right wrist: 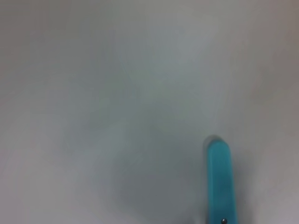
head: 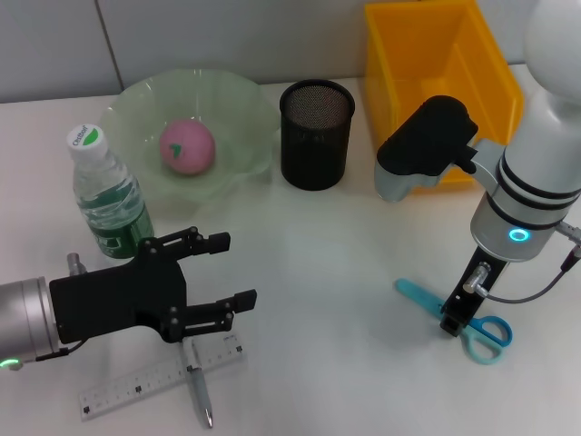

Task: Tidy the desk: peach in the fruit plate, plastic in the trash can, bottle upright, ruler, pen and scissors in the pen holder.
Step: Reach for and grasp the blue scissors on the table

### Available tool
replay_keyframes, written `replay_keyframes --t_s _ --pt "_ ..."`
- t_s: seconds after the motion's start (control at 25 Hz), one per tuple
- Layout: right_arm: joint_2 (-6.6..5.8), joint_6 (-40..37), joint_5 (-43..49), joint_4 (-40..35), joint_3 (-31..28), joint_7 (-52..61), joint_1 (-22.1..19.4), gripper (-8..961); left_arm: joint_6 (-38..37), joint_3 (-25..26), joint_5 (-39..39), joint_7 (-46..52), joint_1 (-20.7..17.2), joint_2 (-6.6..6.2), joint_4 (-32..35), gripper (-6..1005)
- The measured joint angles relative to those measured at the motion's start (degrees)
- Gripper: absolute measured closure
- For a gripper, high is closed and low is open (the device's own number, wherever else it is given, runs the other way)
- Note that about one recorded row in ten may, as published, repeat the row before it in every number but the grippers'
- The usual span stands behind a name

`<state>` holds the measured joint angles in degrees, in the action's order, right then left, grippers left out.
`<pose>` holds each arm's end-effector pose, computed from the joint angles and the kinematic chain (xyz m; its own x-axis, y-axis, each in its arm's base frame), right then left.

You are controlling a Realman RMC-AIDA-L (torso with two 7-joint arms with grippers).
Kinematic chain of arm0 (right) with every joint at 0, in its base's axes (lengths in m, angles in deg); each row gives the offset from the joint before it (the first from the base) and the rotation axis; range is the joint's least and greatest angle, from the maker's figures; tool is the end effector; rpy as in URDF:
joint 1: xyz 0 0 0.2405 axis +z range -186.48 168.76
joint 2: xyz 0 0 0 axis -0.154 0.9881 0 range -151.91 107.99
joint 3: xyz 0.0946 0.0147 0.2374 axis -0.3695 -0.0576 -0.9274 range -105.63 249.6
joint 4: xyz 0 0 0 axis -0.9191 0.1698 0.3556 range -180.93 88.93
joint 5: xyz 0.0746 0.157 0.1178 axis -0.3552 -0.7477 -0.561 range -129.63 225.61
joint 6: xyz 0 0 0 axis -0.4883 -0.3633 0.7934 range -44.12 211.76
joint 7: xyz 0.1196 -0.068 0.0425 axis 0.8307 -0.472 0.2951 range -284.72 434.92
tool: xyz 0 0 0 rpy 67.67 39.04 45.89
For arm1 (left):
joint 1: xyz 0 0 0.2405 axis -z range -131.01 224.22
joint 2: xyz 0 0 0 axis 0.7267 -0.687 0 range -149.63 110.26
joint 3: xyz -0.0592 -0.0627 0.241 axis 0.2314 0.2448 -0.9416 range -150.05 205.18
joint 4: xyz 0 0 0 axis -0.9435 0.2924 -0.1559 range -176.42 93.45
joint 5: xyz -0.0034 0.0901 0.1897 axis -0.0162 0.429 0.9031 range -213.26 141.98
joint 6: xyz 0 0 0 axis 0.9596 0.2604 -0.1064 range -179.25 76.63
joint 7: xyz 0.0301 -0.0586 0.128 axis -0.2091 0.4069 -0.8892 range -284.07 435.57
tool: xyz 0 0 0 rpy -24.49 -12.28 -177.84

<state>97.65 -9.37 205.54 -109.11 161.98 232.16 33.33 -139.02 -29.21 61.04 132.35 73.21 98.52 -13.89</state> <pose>0.1994 0.3427 -0.0374 0.5110 -0.7056 0.4909 -0.5154 -0.7086 -0.4820 -0.2608 0.2977 -0.0387 0.8253 0.1066 0.5545 0.2381 -0.9562 -0.1705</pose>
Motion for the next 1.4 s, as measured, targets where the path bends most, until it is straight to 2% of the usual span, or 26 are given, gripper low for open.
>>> replay_keyframes --t_s 1.4 --pt "0.00 0.38 -0.10 0.33 0.00 0.07 0.00 635 0.00 0.00 0.00 -0.09 -0.17 0.09 0.00 197"
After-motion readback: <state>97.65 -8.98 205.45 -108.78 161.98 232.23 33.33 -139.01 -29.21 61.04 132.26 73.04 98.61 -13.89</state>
